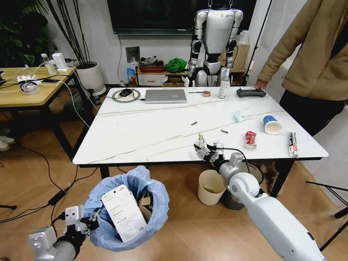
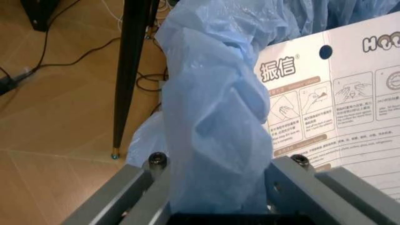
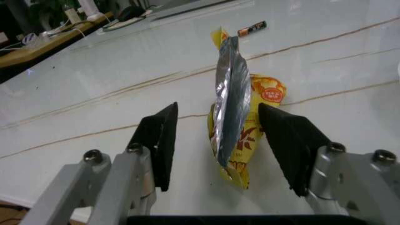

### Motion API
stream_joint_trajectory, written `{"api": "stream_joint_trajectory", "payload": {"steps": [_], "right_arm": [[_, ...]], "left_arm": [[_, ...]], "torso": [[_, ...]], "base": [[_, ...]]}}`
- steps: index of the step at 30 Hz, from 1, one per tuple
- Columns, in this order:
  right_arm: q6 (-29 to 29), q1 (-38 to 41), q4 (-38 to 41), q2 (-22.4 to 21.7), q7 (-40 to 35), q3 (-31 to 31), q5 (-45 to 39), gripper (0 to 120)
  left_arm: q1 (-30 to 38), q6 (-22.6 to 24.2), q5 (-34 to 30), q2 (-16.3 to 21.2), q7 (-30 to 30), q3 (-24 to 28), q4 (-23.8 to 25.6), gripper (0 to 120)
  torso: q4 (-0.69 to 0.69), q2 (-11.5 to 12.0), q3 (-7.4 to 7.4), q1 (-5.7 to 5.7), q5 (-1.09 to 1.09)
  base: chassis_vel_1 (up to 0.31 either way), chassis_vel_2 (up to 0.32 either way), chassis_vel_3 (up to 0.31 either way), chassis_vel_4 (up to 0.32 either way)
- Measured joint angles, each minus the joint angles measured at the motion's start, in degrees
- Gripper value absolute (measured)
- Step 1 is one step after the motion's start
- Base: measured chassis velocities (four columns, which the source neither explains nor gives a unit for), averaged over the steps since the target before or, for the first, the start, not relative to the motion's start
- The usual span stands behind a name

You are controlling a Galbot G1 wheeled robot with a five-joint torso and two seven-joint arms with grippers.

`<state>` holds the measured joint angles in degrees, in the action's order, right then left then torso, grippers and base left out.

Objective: Pick up the trash bin and place the trash from the table into it.

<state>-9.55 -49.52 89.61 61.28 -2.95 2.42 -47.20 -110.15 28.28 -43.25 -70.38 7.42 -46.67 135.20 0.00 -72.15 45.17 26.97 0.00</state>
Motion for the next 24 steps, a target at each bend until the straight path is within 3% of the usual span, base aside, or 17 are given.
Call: {"api": "stream_joint_trajectory", "payload": {"steps": [4,6,8,12,19,24], "right_arm": [[0.1,-0.1,-0.1,-0.1,0.1,0.1,0.1,30],[0.1,0.0,-0.1,-0.1,0.1,0.1,0.1,30],[0.1,0.1,-0.1,-0.1,0.1,0.1,0.1,18],[0.1,0.1,-0.1,-0.1,0.1,0.1,0.1,3],[0.7,-0.3,0.0,-0.5,1.0,0.2,0.3,0],[4.7,-1.1,5.7,-2.8,7.3,0.0,-2.8,0]], "left_arm": [[0.1,0.0,-0.1,0.0,0.1,0.0,0.0,0],[0.1,0.0,-0.1,0.0,0.1,0.0,0.0,0],[0.2,0.1,-0.1,0.0,0.1,0.1,0.0,0],[0.3,0.1,-0.4,0.2,0.2,0.0,0.0,0],[0.4,0.3,-0.6,0.3,0.2,0.1,-0.1,0],[0.5,0.3,-0.6,0.5,0.2,0.1,-0.2,0]], "torso": [[0.0,0.0,0.0,0.0,0.0],[0.0,0.0,0.0,0.0,0.0],[0.0,0.0,0.0,0.0,0.0],[0.0,0.0,0.0,0.0,0.0],[-0.01,0.0,0.0,0.0,-0.01],[0.0,0.0,0.0,0.0,0.0]], "base": [[0.0,0.0,0.0,0.0],[0.0,0.0,0.0,0.0],[0.0,0.0,0.0,0.0],[0.0,0.0,0.0,0.0],[0.0,0.0,0.0,0.0],[0.0,0.0,0.0,0.0]]}}
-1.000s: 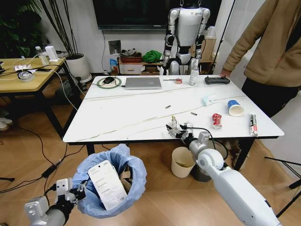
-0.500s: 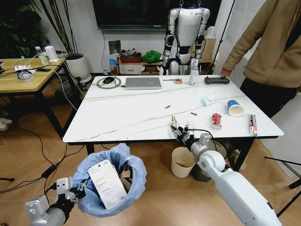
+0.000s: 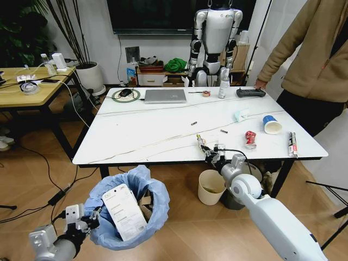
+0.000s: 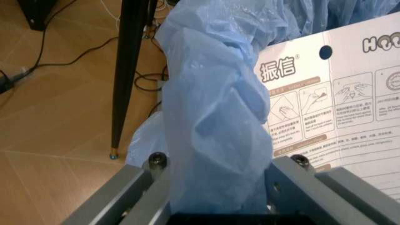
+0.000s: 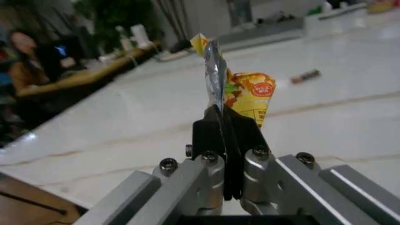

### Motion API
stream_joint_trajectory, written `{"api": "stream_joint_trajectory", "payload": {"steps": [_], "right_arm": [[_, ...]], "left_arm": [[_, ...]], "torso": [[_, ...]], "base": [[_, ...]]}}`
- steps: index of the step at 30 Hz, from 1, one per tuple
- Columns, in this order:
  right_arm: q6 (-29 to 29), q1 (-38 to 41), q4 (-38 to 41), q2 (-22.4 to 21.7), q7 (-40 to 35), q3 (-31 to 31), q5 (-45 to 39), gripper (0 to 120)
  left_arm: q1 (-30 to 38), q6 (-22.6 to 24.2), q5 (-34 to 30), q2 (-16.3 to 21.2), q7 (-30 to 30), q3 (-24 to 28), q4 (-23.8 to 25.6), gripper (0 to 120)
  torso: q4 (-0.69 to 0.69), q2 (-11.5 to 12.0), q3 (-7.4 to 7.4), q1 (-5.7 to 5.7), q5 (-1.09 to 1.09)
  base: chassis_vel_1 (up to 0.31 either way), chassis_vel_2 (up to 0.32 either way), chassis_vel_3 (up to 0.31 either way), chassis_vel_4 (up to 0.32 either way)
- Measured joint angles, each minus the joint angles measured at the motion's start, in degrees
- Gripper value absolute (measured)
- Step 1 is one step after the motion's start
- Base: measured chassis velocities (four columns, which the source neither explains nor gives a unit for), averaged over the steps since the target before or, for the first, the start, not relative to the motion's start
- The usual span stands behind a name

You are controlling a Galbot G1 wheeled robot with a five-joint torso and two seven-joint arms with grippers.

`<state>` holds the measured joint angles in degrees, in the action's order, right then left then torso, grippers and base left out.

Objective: Pick up the trash bin and place the trash from the table into it.

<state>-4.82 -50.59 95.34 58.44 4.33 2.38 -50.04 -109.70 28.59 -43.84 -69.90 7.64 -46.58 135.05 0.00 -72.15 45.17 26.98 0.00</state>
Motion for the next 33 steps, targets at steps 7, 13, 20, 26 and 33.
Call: {"api": "stream_joint_trajectory", "payload": {"steps": [7,13,20,26,33], "right_arm": [[4.0,-1.7,10.4,-3.4,10.6,-3.4,-6.5,0],[8.8,-5.7,16.0,-5.4,18.2,-11.6,-3.7,0],[11.5,-7.3,18.0,-6.1,21.2,-19.3,-0.6,0],[12.3,-7.9,17.7,-6.5,22.2,-20.9,1.7,0],[12.4,-8.5,17.4,-6.6,22.0,-21.8,4.1,3]], "left_arm": [[0.1,0.1,-0.3,0.0,0.1,0.0,0.0,0],[0.1,0.2,-0.6,-0.4,0.1,-0.2,0.4,0],[0.1,0.3,-0.8,-0.6,0.2,-0.5,0.7,0],[0.4,0.4,-0.9,-0.7,0.4,-0.4,0.8,0],[0.8,0.8,-1.2,-0.9,0.7,0.1,0.8,0]], "torso": [[-0.01,0.0,-0.01,0.0,0.01],[0.0,0.0,-0.01,0.0,-0.01],[-0.01,0.0,0.0,0.0,0.01],[0.0,0.0,0.0,0.0,0.0],[-0.01,0.0,0.0,0.0,0.0]], "base": [[0.0,0.0,0.0,0.0],[0.0,0.0,0.0,0.0],[0.0,0.0,0.0,0.0],[0.0,0.0,0.0,0.0],[0.0,0.0,0.0,0.0]]}}
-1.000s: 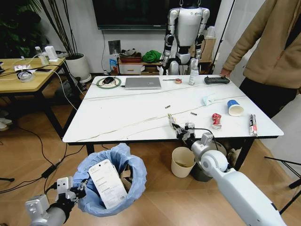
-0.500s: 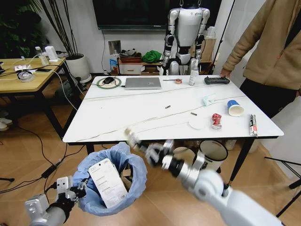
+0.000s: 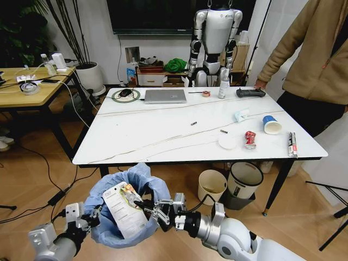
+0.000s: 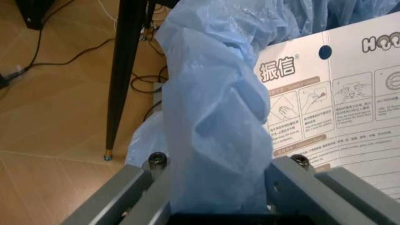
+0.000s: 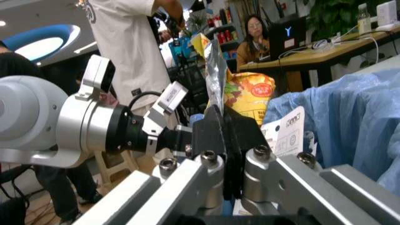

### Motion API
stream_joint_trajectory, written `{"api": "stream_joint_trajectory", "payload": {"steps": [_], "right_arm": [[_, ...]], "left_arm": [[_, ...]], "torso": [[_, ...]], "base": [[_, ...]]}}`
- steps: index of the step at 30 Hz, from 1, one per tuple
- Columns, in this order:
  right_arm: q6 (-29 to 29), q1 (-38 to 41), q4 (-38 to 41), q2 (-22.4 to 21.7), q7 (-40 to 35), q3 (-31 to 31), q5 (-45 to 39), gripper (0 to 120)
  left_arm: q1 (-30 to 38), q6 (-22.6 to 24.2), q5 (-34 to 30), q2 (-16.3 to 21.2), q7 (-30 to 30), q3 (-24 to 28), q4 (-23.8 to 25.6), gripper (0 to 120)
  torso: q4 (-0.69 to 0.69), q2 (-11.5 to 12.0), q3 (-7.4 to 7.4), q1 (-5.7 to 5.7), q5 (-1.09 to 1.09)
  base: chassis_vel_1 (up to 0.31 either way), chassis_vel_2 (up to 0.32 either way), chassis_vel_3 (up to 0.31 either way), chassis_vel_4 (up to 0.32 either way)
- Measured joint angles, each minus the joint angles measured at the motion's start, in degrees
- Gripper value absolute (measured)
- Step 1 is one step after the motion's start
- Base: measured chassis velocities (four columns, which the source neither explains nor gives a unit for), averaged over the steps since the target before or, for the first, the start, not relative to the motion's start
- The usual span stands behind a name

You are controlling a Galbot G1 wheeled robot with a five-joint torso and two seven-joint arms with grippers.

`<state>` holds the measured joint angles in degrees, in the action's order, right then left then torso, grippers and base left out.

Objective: Pick up the trash bin and place the trash from the table into it.

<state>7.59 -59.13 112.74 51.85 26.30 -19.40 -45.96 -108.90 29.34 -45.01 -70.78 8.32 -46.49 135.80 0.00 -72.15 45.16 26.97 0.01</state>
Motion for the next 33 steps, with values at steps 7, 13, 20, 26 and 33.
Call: {"api": "stream_joint_trajectory", "payload": {"steps": [7,13,20,26,33], "right_arm": [[0.1,-0.4,-0.4,0.1,-0.2,0.3,0.9,28],[-0.3,0.2,-0.5,1.2,-2.4,4.8,0.4,55],[-9.5,4.4,-2.0,3.1,-17.3,16.0,-3.4,79],[-14.3,7.2,-6.8,3.4,-27.8,22.5,-1.8,98],[-21.4,9.4,-13.5,2.0,-28.4,27.5,0.8,100]], "left_arm": [[0.0,0.0,-0.2,0.1,0.0,0.0,0.0,0],[0.2,0.1,-0.4,0.2,0.1,0.0,-0.2,0],[0.4,0.1,-0.3,0.3,0.1,0.2,-0.7,0],[0.6,0.0,-0.2,0.2,0.1,0.6,-0.9,0],[0.7,0.0,-0.1,0.3,0.1,0.6,-0.9,0]], "torso": [[0.0,0.0,0.0,0.0,0.0],[0.01,0.0,0.0,0.0,-0.01],[-0.01,0.0,0.01,0.01,-0.01],[0.0,0.0,0.01,0.01,-0.02],[0.01,0.0,0.01,0.01,-0.02]], "base": [[0.0,0.0,0.0,0.0],[0.0,0.0,0.0,0.0],[0.0,0.0,0.0,0.0],[0.0,0.0,0.0,0.0],[0.0,0.0,0.0,0.0]]}}
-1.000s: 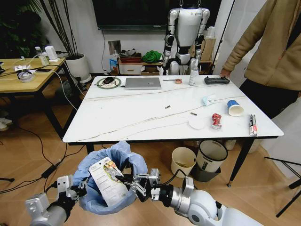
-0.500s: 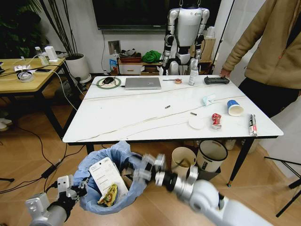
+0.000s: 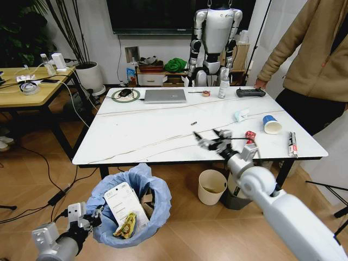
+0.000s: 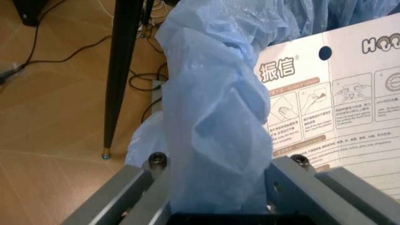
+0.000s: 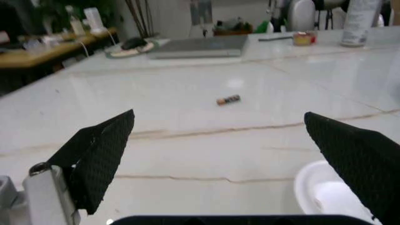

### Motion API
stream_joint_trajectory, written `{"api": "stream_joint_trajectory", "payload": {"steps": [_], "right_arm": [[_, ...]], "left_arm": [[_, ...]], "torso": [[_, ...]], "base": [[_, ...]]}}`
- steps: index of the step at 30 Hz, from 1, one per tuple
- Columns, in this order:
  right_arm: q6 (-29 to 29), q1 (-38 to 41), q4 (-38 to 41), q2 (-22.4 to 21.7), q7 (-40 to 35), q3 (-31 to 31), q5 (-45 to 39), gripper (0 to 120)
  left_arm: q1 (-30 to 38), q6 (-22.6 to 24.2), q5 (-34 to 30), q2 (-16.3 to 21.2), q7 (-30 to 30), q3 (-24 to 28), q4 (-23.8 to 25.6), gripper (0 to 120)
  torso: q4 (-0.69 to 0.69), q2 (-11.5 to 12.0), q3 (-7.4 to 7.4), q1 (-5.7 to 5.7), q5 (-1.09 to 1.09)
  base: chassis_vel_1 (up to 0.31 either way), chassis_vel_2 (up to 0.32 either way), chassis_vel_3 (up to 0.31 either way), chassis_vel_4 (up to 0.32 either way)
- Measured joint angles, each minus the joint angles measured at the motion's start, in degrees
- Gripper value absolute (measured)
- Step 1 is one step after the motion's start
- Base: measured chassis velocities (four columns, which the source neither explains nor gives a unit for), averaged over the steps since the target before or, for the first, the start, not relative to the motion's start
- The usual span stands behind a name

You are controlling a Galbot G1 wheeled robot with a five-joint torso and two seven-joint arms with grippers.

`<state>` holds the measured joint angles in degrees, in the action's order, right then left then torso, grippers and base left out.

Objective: Pick up the trash bin and place the trash from the table into it.

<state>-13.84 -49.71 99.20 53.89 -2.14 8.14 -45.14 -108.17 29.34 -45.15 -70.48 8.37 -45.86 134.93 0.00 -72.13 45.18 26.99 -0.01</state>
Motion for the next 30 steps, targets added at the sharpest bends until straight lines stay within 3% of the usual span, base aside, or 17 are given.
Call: {"api": "stream_joint_trajectory", "payload": {"steps": [9,30], "right_arm": [[-7.8,2.6,-5.0,0.5,3.1,-0.4,2.4,100],[-7.5,5.7,-13.5,0.9,6.2,-1.4,4.8,98]], "left_arm": [[0.0,0.0,0.1,-0.1,-0.1,0.0,0.1,0],[-0.4,-0.4,0.1,-0.1,-0.3,-0.4,0.5,0]], "torso": [[-0.01,0.0,-0.01,0.0,0.0],[0.0,0.0,-0.01,-0.01,0.01]], "base": [[0.0,0.0,0.0,0.0],[0.0,0.0,0.0,0.0]]}}
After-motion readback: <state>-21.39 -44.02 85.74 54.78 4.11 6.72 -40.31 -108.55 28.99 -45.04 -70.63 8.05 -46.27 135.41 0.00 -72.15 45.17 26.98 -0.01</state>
